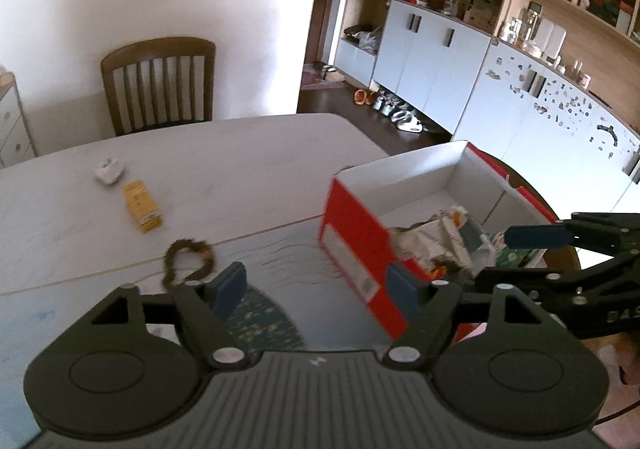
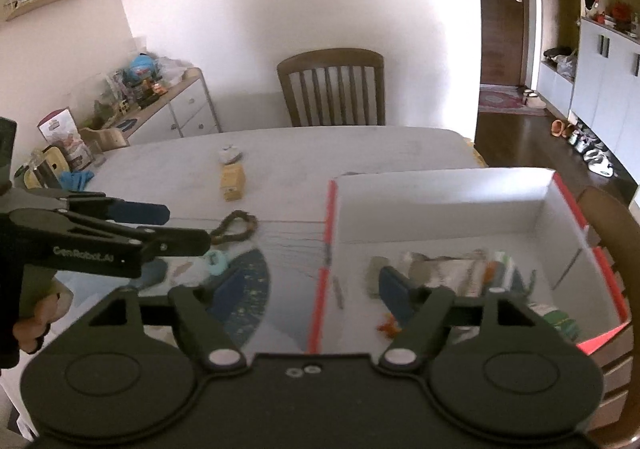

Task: Organize objects
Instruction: 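Withdraw both tools toward the bead bracelet and teal keychain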

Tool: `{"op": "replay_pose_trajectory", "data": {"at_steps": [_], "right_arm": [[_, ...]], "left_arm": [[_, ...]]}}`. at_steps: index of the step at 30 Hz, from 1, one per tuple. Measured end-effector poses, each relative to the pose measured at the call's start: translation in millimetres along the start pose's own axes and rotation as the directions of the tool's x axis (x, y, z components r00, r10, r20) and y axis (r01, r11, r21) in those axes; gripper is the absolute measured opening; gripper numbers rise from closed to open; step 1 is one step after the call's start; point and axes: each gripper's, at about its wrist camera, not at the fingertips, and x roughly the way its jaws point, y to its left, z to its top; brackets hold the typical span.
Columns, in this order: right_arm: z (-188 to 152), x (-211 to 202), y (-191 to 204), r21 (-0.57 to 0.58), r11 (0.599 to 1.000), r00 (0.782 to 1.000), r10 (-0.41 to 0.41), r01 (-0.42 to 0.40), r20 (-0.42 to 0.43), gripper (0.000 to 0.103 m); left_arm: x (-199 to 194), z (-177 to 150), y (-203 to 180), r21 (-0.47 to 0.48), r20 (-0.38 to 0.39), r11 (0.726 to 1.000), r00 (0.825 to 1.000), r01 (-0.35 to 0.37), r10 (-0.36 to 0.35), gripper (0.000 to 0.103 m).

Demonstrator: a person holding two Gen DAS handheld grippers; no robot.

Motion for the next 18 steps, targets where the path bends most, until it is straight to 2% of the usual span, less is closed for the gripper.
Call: {"op": "replay_pose_trajectory", "data": {"at_steps": [7,10,11,18], "right_arm": [[-2,16,35,-0.001,1.0,1.0,0.009,-0.009,-0.021,0.082],[-3,24,46,0.004,1.0,1.0,0.005,-0.005,-0.03,0.085],[-3,28,50,0.007,1.0,0.999,0.001,-0.001,-0.032,0.085],[-6,60,72,-0.01,1.0,0.997,-0.002,0.001,-0.077,0.087]], "left_arm": [[-5,-13,42,-0.003,-0.006,1.0,1.0,-0.006,0.006,0.084],[-4,-17,58,-0.013,-0.003,1.0,1.0,-0.007,0.007,0.095],[-3,-18,64,-0.015,-0.005,1.0,1.0,-0.005,0.005,0.102],[17,-21,98,-0.064,-0.025,0.998,1.0,0.006,-0.007,0.103]]}}
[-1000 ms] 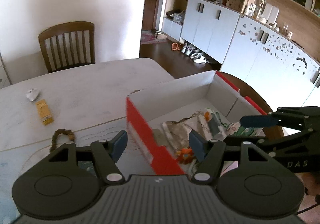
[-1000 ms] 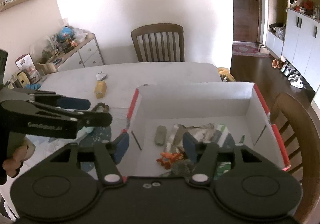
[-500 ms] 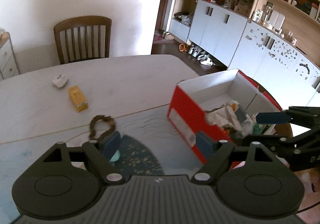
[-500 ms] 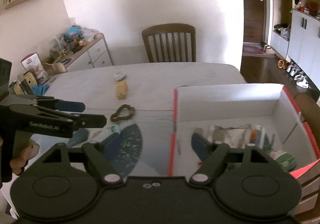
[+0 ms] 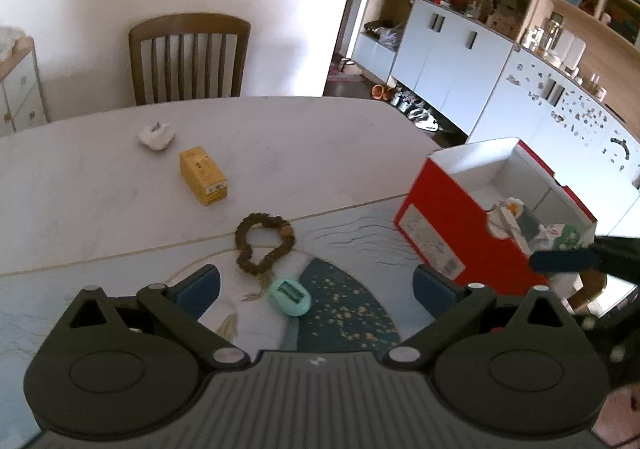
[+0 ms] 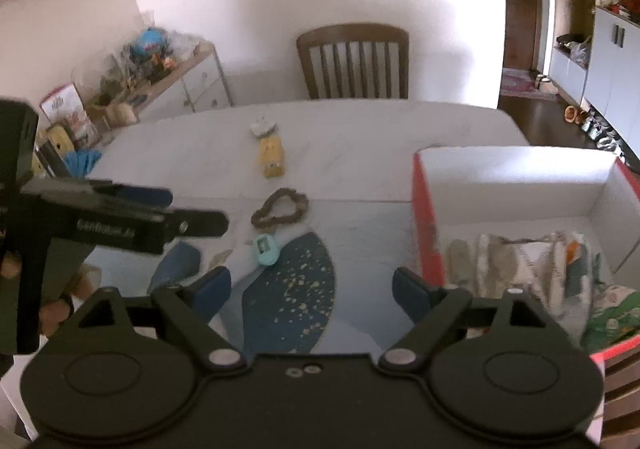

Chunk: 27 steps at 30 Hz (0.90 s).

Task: Organize objects
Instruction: 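Withdraw both tools toward the bead bracelet and teal keychain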

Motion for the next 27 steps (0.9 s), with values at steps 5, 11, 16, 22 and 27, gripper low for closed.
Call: {"op": "replay_pose_trajectory", "data": {"at_steps": [5,11,16,22,27], "right_arm": [[-1,28,18,-0.051,0.999,0.999,0.005,-0.007,-0.046,0.087],[1,62,27,-0.071,0.997,0.996,0.016,-0.023,-0.093,0.086],[1,85,33,-0.093,0.995,0.991,0.015,-0.027,-0.13,0.086],[1,112,34,-0.098,0.995,0.986,0.019,-0.036,-0.167,0.085],[4,128,40,-0.122,0.991,0.981,0.029,-0.053,-0.19,0.08]], "left_arm": [[23,1,18,-0.004,-0.024,1.0,1.0,0.009,-0.009,0.103],[57,2,34,0.001,-0.076,1.0,0.997,0.012,-0.012,0.103],[79,4,47,0.006,-0.09,0.999,0.995,-0.041,0.042,0.103],[100,3,57,0.016,-0.095,0.993,0.989,-0.114,0.115,0.103],[108,5,65,-0.002,-0.089,0.989,0.985,-0.145,0.144,0.103]]}}
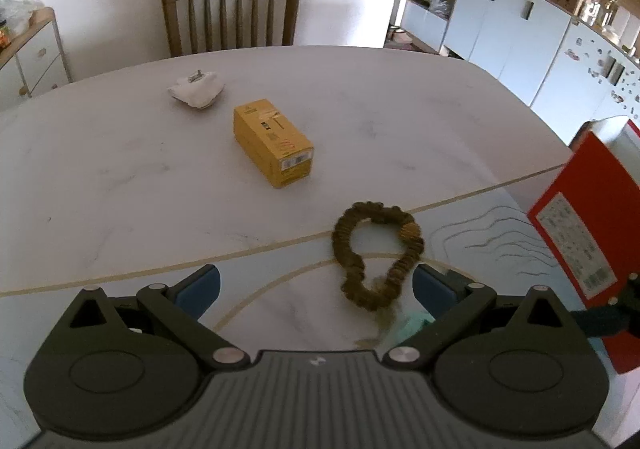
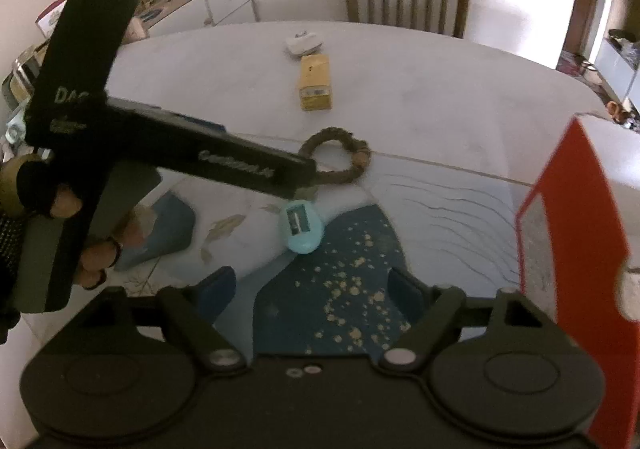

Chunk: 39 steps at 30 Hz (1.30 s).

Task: Organize objects
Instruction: 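Withdraw both tools toward the bead bracelet and teal keychain, then grasp the brown bead bracelet with left tool while right tool grasps teal keychain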

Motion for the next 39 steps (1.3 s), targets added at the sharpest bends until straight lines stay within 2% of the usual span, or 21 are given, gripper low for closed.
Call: {"op": "replay_pose_trajectory", "data": {"at_steps": [9,17,22,26,27,29,31,32,33,34,36,39], "right_arm": [[8,19,4,-0.024,1.0,1.0,-0.006,0.006,0.001,0.075],[12,35,12,-0.054,0.998,1.0,-0.017,0.016,-0.009,0.07],[13,42,12,-0.05,0.998,0.999,-0.033,0.033,-0.007,0.061],[13,45,11,-0.046,0.998,0.999,-0.037,0.037,-0.002,0.06],[14,45,11,-0.044,0.998,0.999,-0.038,0.038,0.0,0.058],[14,45,10,-0.043,0.998,0.999,-0.043,0.043,0.003,0.054],[15,45,10,-0.046,0.998,0.999,-0.045,0.045,0.004,0.045],[15,45,10,-0.048,0.998,0.999,-0.05,0.05,0.005,0.043],[15,45,9,-0.049,0.997,0.999,-0.054,0.054,0.006,0.039],[15,45,9,-0.048,0.998,0.999,-0.051,0.051,0.005,0.035],[15,44,9,-0.046,0.998,0.999,-0.041,0.041,0.003,0.027],[13,42,9,-0.054,0.997,0.999,-0.05,0.05,-0.002,0.025]], "left_arm": [[9,-3,-1,-0.007,-0.004,1.0,1.0,-0.019,0.019,0.102],[11,-6,-2,-0.004,0.0,1.0,1.0,-0.001,0.001,0.102],[11,-7,-9,0.034,0.012,0.999,1.0,0.013,-0.014,0.095],[9,-6,-15,0.055,0.018,0.997,0.998,0.059,-0.06,0.078],[9,-5,-17,0.057,0.019,0.996,0.997,0.07,-0.071,0.07],[8,-5,-21,0.065,0.018,0.994,0.996,0.083,-0.084,0.062],[8,-5,-26,0.078,0.012,0.994,0.997,0.081,-0.082,0.053],[8,-4,-28,0.08,0.009,0.993,0.996,0.087,-0.088,0.039],[8,-3,-28,0.079,0.004,0.992,0.995,0.096,-0.097,0.032],[8,-3,-29,0.078,-0.001,0.992,0.995,0.103,-0.103,0.032],[8,-3,-29,0.075,-0.007,0.991,0.994,0.113,-0.113,0.021],[7,-4,-29,0.071,-0.011,0.989,0.992,0.128,-0.128,0.017]]}}
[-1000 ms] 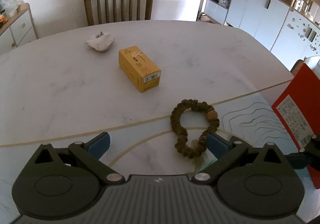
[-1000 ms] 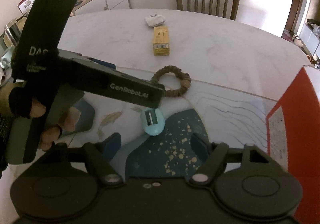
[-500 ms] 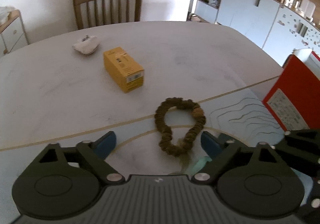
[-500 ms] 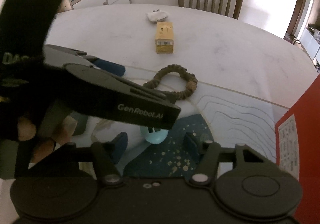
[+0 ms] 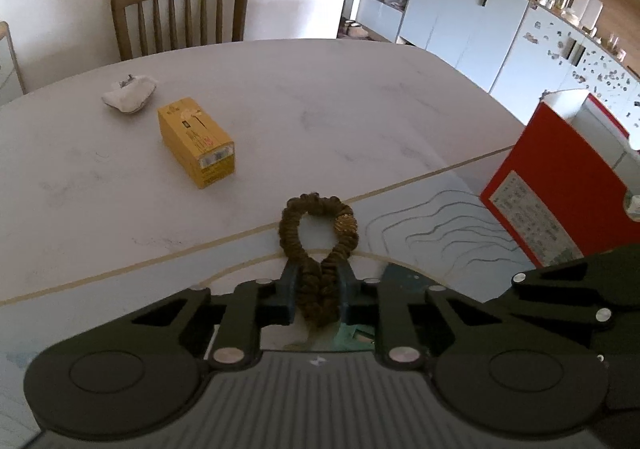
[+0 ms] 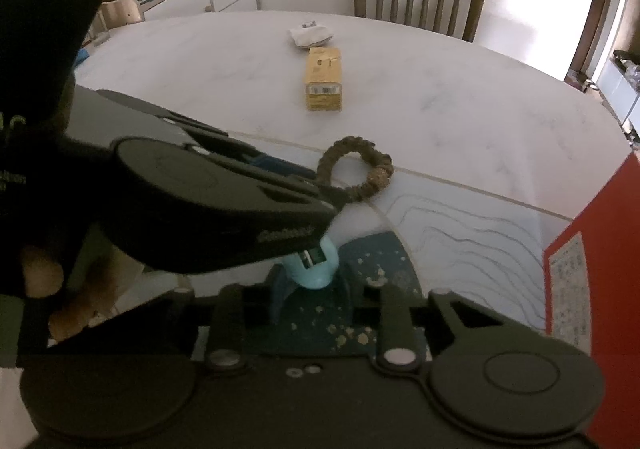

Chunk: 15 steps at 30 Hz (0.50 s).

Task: Organize objects
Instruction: 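Grasp the brown bead bracelet with left tool while right tool grasps teal keychain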

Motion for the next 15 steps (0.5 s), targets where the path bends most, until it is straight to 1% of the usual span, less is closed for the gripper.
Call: {"op": "replay_pose_trajectory", "data": {"at_steps": [6,12,13,14,15], "right_arm": [[-7,-11,-3,0.011,1.0,1.0,0.007,-0.007,-0.016,0.025],[-17,-38,-4,0.032,0.999,1.0,0.016,-0.016,-0.003,0.023],[-19,-44,-5,0.039,0.999,1.0,0.019,-0.02,0.002,0.015],[-21,-50,-5,0.046,0.999,1.0,0.022,-0.022,0.006,0.004],[-23,-55,-6,0.054,0.998,1.0,0.023,-0.023,0.005,0.001]], "left_arm": [[-12,-1,-3,-0.005,0.019,1.0,1.0,0.015,-0.014,0.016],[-30,-8,-5,-0.033,0.025,0.999,0.999,0.033,-0.032,0.014],[-35,-9,-5,-0.037,0.027,0.999,0.999,0.036,-0.035,0.013],[-40,-11,-7,-0.039,0.03,0.999,0.999,0.036,-0.035,0.01],[-44,-13,-8,-0.041,0.033,0.998,0.999,0.038,-0.037,0.01]]}}
